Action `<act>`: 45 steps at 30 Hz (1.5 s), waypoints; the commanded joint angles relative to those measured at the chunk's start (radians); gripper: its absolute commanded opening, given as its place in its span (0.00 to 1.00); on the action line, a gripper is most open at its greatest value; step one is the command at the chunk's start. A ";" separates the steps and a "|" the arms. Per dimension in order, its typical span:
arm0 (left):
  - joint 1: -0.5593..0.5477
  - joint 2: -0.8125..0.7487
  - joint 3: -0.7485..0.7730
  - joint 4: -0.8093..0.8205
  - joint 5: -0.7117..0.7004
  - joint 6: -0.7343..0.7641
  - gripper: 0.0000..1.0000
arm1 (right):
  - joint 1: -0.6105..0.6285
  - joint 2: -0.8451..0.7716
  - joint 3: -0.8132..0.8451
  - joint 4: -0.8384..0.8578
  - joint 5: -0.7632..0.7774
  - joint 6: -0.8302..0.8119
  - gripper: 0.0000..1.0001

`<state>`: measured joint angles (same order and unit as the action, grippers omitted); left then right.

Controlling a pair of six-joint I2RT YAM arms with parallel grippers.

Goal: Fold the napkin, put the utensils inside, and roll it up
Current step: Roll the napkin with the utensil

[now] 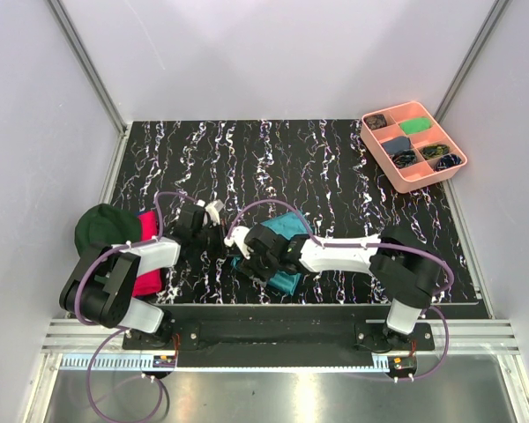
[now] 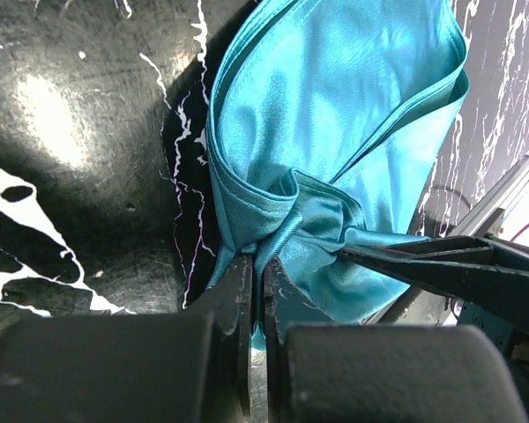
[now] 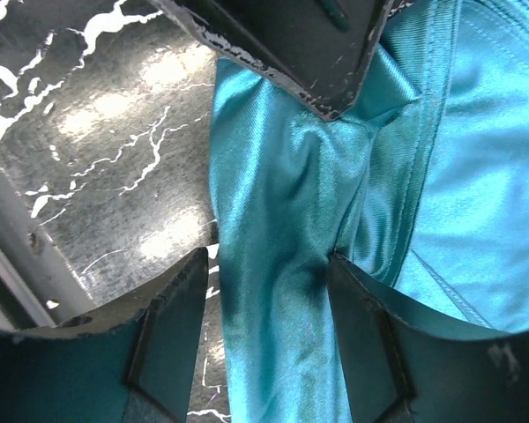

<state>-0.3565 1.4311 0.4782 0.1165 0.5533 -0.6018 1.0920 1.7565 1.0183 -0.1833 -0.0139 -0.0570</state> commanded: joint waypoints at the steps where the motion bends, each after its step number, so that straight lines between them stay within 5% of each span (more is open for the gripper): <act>1: -0.006 0.015 0.031 -0.026 0.004 0.016 0.00 | 0.014 0.024 0.023 0.021 0.092 -0.037 0.65; 6: -0.007 0.026 0.037 -0.025 0.023 0.016 0.00 | 0.014 0.075 0.025 0.028 0.127 -0.034 0.61; 10: -0.007 0.023 0.040 -0.015 0.042 0.014 0.04 | 0.012 0.103 0.026 0.001 0.071 0.003 0.38; 15: -0.002 -0.023 0.042 -0.037 0.005 0.010 0.41 | 0.000 0.100 -0.003 -0.008 -0.073 0.051 0.21; 21: 0.010 -0.138 0.024 -0.098 -0.111 0.017 0.65 | -0.047 0.100 -0.035 0.019 -0.257 0.111 0.14; 36: 0.007 -0.371 -0.173 0.155 -0.086 0.048 0.71 | -0.233 0.100 -0.103 0.218 -0.731 0.209 0.13; 45: -0.053 -0.317 -0.174 0.273 -0.015 0.106 0.71 | -0.354 0.193 -0.127 0.355 -0.914 0.325 0.11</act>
<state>-0.3805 1.0855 0.2981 0.2752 0.4870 -0.5568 0.7898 1.9011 0.9070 0.1001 -0.8249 0.1997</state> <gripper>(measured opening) 0.704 0.189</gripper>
